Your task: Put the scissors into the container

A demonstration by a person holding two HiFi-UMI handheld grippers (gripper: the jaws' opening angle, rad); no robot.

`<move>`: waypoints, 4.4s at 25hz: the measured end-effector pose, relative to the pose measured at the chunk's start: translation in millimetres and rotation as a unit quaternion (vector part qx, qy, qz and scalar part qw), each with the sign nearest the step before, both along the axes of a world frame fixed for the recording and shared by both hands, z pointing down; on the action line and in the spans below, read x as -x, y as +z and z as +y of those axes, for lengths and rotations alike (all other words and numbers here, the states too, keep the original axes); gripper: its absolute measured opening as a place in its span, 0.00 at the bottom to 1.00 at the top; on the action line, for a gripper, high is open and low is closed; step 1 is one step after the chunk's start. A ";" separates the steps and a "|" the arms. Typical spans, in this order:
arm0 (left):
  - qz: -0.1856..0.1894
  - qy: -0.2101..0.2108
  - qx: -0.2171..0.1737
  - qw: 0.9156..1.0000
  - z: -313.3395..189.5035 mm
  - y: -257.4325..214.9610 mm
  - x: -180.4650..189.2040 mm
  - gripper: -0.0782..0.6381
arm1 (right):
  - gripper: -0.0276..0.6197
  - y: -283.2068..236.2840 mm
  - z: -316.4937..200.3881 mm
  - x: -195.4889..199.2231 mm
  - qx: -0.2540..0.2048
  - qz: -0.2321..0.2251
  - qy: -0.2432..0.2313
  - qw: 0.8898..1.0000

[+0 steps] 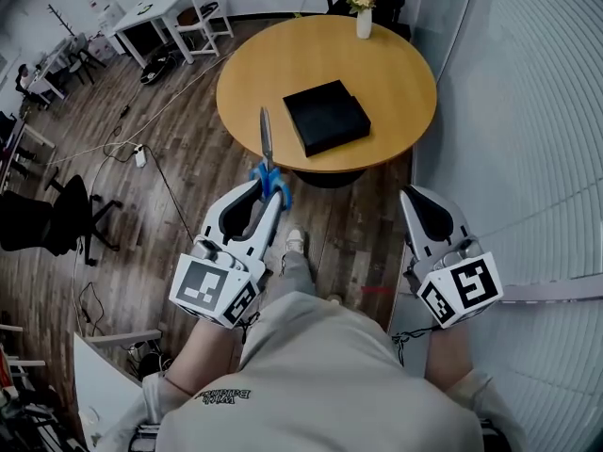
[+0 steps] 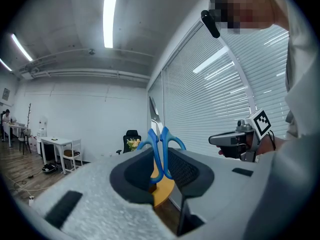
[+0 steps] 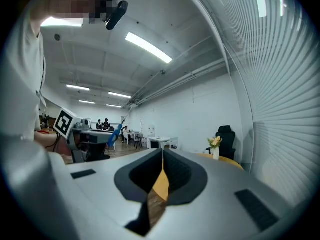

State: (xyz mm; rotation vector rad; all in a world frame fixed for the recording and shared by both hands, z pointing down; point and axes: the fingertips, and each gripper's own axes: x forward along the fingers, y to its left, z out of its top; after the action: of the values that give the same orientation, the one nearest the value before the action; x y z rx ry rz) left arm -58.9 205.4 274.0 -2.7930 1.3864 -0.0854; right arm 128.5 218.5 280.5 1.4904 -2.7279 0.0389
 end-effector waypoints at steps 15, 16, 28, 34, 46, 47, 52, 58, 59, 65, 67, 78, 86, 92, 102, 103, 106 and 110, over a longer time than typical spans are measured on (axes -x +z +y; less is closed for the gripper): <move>0.000 0.011 0.023 1.000 -97.1 26.2 14.2 0.24 | 0.09 18.5 -92.1 -2.6 0.029 0.007 0.035 0.999; 0.001 0.011 0.023 1.000 -105.9 25.2 16.8 0.24 | 0.09 18.6 -101.1 0.2 0.029 0.011 0.034 0.999; 0.014 0.032 0.045 0.998 -221.6 23.3 50.4 0.24 | 0.09 1.7 -207.1 34.2 0.027 0.031 0.044 0.998; 0.017 0.060 0.051 0.997 -281.8 19.5 59.5 0.24 | 0.09 -0.4 -263.2 49.9 0.042 0.034 0.063 0.997; 0.007 0.115 0.064 0.991 -379.9 29.4 80.5 0.24 | 0.09 2.4 -351.1 84.3 0.056 0.040 0.104 0.992; 0.009 0.119 0.066 0.991 -385.0 31.3 80.8 0.24 | 0.09 3.8 -355.2 85.2 0.058 0.040 0.108 0.992; 0.009 0.136 0.070 0.988 -400.7 38.2 82.5 0.24 | 0.09 4.6 -368.5 89.3 0.060 0.038 0.124 0.990; 0.002 0.150 0.079 0.986 -408.9 45.1 79.4 0.24 | 0.09 5.9 -378.7 92.8 0.065 0.040 0.125 0.989; -0.004 0.154 0.081 0.985 -406.8 46.7 79.1 0.24 | 0.09 5.0 -378.2 93.5 0.065 0.040 0.125 0.989; -0.025 0.182 0.106 0.977 -394.0 50.9 70.2 0.24 | 0.09 0.3 -369.9 95.3 0.061 0.066 0.128 0.988; -0.055 0.180 0.092 0.978 -393.0 48.7 70.5 0.24 | 0.09 -3.2 -368.6 98.6 0.061 0.067 0.124 0.988; -0.158 0.166 0.090 0.969 -441.7 83.3 20.0 0.24 | 0.09 11.7 -390.8 66.2 0.072 0.055 0.085 0.992; -0.192 0.174 0.113 0.959 -469.3 118.0 -13.9 0.24 | 0.09 14.6 -397.2 49.3 0.076 0.035 0.075 0.994; -0.224 0.203 0.157 0.940 -481.9 177.2 -41.5 0.24 | 0.09 26.3 -402.9 35.2 0.091 0.000 0.064 0.994; -0.280 0.244 0.214 0.904 -488.3 268.1 -68.7 0.24 | 0.09 28.8 -415.4 25.6 0.110 -0.048 0.050 0.992; -0.286 0.245 0.219 0.900 -489.6 274.9 -69.2 0.24 | 0.09 28.5 -417.8 25.3 0.110 -0.051 0.049 0.991; -0.304 0.246 0.236 0.890 -493.6 293.3 -68.3 0.24 | 0.09 31.2 -425.4 21.2 0.113 -0.054 0.047 0.991; -0.310 0.245 0.271 0.878 -497.8 314.8 -68.0 0.24 | 0.09 41.0 -436.9 10.4 0.123 -0.060 0.050 0.989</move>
State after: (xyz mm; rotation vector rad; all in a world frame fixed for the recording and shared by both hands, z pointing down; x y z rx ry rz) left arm 9.1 -292.4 588.8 -2.9632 0.5345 -1.3967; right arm 118.1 -218.4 321.5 1.5958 -2.6134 0.4633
